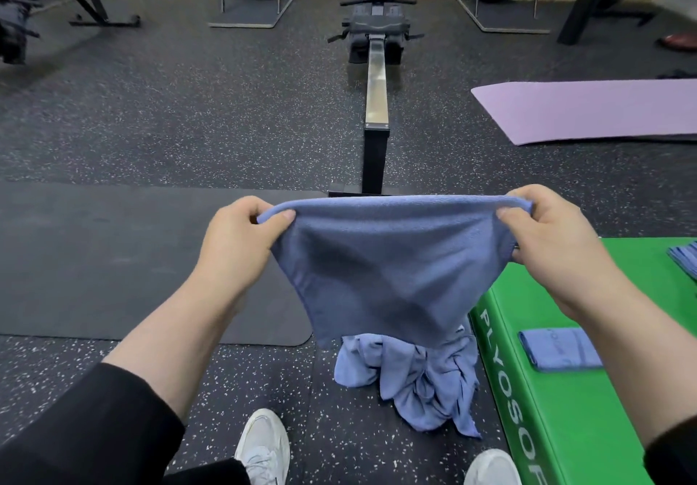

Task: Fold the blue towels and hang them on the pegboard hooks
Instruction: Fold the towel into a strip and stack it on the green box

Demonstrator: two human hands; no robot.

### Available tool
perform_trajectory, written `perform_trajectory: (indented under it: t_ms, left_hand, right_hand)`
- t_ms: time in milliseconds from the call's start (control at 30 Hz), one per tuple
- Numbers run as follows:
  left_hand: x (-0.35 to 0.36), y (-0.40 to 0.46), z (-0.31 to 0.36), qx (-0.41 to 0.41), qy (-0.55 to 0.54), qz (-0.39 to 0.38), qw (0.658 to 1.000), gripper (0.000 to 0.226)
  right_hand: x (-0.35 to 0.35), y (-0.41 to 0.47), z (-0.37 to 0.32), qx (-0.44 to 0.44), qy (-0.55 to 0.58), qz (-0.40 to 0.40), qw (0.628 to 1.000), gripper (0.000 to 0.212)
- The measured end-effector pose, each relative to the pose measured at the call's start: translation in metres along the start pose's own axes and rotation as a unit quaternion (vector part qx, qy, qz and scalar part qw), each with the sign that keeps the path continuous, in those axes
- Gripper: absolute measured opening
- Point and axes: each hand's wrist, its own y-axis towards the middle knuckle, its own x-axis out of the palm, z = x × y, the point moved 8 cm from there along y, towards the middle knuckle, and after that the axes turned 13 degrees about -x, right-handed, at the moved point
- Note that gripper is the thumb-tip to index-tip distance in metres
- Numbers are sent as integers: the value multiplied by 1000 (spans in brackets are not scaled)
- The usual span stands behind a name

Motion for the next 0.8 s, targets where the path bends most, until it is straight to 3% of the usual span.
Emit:
perform_trajectory:
  t_ms: [133,267,433,600,800]
  left_hand:
    - [11,-5,-1,-56,-133,-40,989,28]
    - [25,-15,-3,-81,-178,-46,980,27]
    - [51,-32,9,-63,-157,-72,983,26]
    - [84,-54,24,-40,-112,-124,985,25]
    - [88,-62,31,9,-43,-85,995,17]
  right_hand:
    - [0,-1,-1,19,46,0,999,13]
    - [12,-1,8,40,61,-54,996,22]
    - [45,-11,1,63,101,-119,986,28]
    - [82,-21,-7,78,145,-134,977,31]
    - [116,-21,-9,95,205,-151,962,33]
